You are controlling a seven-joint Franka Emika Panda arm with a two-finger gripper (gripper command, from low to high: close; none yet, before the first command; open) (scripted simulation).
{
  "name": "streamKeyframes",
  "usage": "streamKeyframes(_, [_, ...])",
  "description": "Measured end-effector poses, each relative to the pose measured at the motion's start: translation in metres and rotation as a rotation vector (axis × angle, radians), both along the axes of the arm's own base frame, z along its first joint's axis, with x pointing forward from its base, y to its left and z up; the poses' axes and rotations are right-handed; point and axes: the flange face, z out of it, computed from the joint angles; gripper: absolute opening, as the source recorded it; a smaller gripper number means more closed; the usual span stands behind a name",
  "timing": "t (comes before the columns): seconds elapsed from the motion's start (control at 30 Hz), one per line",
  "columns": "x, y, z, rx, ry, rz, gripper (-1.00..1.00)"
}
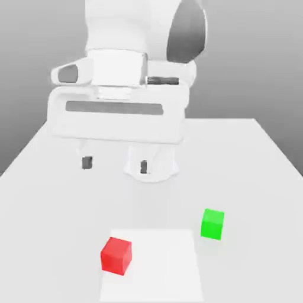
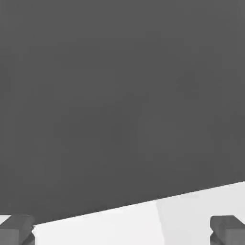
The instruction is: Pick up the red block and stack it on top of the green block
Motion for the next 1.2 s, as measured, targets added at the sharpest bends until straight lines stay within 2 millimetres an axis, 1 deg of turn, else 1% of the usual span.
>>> streamKeyframes(0.07, [-0.009,-0.006,-0.042,0.011,0.065,-0.026,0.0])
streamKeyframes(0.13, [-0.022,-0.012,-0.082,0.023,0.13,-0.055,0.0])
streamKeyframes(0.2, [-0.036,-0.015,-0.118,0.033,0.188,-0.076,0.0])
streamKeyframes(0.27, [-0.04,-0.015,-0.144,0.036,0.206,-0.081,0.0])
streamKeyframes(0.37, [-0.042,-0.015,-0.178,0.037,0.212,-0.082,0.0])
streamKeyframes(0.4, [-0.042,-0.015,-0.189,0.037,0.212,-0.082,-1.0])
streamKeyframes(0.57, [-0.042,-0.015,-0.189,0.037,0.212,-0.082,-1.0])
streamKeyframes(0.6, [-0.043,-0.015,-0.194,0.037,0.212,-0.082,-1.0])
streamKeyframes(0.63, [-0.043,-0.015,-0.191,0.037,0.212,-0.082,-1.0])
streamKeyframes(0.7, [-0.042,-0.015,-0.176,0.037,0.212,-0.082,-1.0])
streamKeyframes(0.8, [-0.042,-0.015,-0.145,0.037,0.212,-0.082,-1.0])
streamKeyframes(0.83, [-0.043,-0.006,-0.135,0.037,0.212,-0.055,-1.0])
streamKeyframes(0.87, [-0.045,0.023,-0.128,0.034,0.212,0.03,-1.0])
streamKeyframes(0.9, [-0.051,0.044,-0.121,0.033,0.212,0.1,-1.0])
streamKeyframes(0.97, [-0.068,0.1,-0.111,0.021,0.213,0.287,-1.0])
streamKeyframes(1.03, [-0.091,0.136,-0.103,0.006,0.213,0.441,-1.0])
streamKeyframes(1.13, [-0.134,0.189,-0.095,-0.034,0.213,0.697,-1.0])
streamKeyframes(1.17, [-0.148,0.202,-0.095,-0.049,0.213,0.77,-1.0])
streamKeyframes(1.2, [-0.154,0.208,-0.099,-0.058,0.213,0.806,-1.0])
